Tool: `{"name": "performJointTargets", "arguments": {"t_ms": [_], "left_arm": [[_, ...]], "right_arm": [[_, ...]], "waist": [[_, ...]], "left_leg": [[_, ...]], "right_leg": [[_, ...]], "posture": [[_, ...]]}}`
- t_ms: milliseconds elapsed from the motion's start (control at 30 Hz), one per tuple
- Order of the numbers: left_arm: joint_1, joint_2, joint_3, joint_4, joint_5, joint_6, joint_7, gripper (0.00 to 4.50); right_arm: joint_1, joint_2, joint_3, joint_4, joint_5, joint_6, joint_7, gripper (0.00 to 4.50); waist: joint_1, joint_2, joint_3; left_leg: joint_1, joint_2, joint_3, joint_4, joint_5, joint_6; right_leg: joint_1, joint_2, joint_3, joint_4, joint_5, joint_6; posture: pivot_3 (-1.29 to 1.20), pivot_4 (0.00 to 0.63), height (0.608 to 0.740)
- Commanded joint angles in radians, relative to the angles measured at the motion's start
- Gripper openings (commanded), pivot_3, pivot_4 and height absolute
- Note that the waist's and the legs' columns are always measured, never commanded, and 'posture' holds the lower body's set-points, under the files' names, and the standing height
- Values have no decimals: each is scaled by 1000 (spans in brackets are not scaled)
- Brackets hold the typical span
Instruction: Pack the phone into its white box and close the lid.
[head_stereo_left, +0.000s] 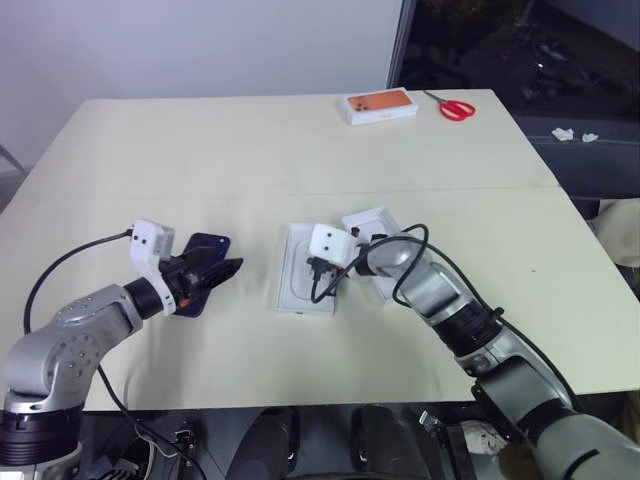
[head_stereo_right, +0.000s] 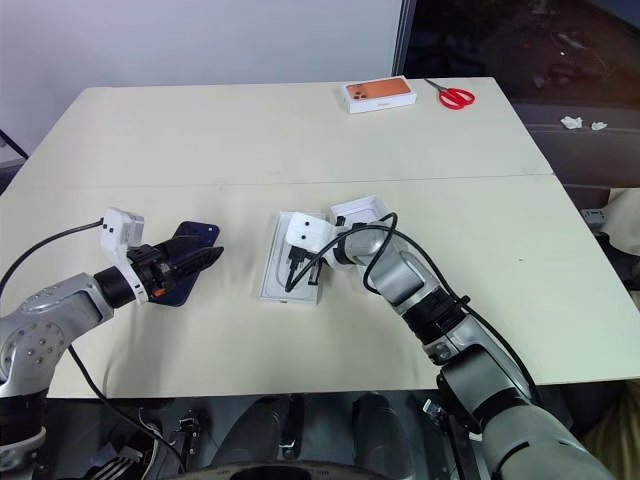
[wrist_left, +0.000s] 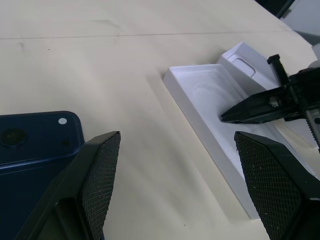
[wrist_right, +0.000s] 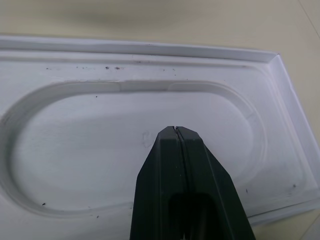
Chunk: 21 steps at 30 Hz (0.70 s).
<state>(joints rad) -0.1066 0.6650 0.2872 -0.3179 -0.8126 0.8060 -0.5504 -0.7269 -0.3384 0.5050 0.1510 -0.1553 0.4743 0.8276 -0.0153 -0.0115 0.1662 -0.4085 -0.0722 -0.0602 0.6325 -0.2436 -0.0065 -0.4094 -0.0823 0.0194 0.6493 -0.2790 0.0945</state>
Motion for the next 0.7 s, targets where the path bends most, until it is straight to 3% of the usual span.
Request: {"name": "performJointTargets", "arguments": {"t_ms": [33,267,467,700], "left_arm": [[2,18,1,-35,24,-19,-19,3850],[-25,111,100,106,-21,57,-98,3850],[-93,221,127,348,22,75,-174,3850],[-181,282,54,626,92,83,-328,3850]], "right_arm": [[-1,34,-29,-44,28,-6,0,25],[-60,110,-187,-67,164,31,-22,25],[-82,205,-132,-41,152,20,-53,25],[-160,371,-21,174,59,-105,-134,25]], "waist": [[0,0,0],[-4,0,0],[-7,0,0],[-20,-1,0]], "left_leg": [[0,0,0,0,0,0],[0,1,0,-1,0,0],[0,1,-1,-2,0,0],[0,0,-1,-2,1,-2]], "right_leg": [[0,0,0,0,0,0],[-1,1,0,0,0,0],[-2,1,-1,1,0,0],[-7,1,-1,2,0,0]], "posture": [[0,150,740],[0,150,740],[0,150,740],[0,150,740]]}}
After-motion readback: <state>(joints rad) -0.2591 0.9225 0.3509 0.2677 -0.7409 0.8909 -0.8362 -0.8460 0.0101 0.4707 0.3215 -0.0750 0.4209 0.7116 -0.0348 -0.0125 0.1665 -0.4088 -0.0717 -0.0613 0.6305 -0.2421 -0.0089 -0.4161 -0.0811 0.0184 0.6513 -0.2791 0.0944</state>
